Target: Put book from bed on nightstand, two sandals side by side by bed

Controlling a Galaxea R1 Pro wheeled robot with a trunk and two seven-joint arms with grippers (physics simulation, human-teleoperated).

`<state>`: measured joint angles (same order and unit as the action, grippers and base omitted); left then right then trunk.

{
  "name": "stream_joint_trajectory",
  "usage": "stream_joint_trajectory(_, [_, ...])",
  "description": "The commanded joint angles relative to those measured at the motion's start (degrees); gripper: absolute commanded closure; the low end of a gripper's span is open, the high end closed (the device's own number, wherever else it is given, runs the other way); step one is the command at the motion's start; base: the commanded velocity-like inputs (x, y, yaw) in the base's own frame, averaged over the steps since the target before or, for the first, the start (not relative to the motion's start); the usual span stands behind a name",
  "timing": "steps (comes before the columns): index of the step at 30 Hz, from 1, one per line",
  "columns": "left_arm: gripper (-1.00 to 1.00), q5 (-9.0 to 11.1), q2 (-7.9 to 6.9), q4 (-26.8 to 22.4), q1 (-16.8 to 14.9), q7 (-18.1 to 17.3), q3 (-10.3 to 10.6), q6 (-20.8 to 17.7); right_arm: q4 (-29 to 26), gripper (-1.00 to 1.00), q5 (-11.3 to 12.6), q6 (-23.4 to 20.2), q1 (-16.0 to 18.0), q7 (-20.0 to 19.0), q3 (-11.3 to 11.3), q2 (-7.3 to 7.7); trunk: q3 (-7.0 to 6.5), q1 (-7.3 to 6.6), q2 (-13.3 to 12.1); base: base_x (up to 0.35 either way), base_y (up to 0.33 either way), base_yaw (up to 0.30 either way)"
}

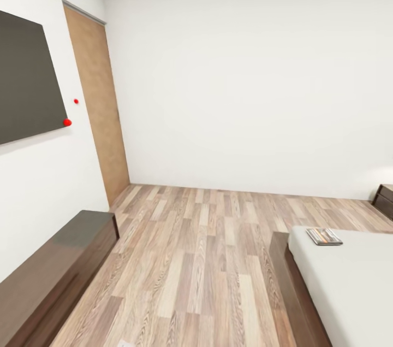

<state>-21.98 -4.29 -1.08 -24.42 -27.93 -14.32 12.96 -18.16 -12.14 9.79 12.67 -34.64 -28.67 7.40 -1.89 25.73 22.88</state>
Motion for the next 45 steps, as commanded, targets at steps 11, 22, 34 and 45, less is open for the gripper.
stream_joint_trajectory(11, [-1.00,-0.6,-0.02,0.1,0.0,-0.1,-0.5,0.2,0.1,-1.00,-0.6,0.3,0.1,-0.3,-0.5,-0.02,0.02,0.05,0.0,0.312,0.000,-0.003])
stream_joint_trajectory(22, [-1.00,-0.6,0.12,0.1,0.0,-0.1,-0.4,0.2,0.1,-1.00,-0.6,0.3,0.0,-0.3,-0.5,-0.02,0.02,0.05,0.0,0.321,0.000,0.000])
stream_joint_trajectory(34, [-1.00,-0.6,0.42,0.1,0.0,0.0,-0.4,0.2,0.1,-1.00,-0.6,0.3,0.0,-0.2,-0.4,-0.02,0.02,0.05,0.0,0.322,0.000,0.000])
stream_joint_trajectory(45, [-1.00,-0.6,0.42,0.1,0.0,0.0,-0.5,0.2,0.1,-1.00,-0.6,0.3,0.0,-0.2,-0.4,-0.02,0.02,0.05,0.0,0.322,0.000,0.000])
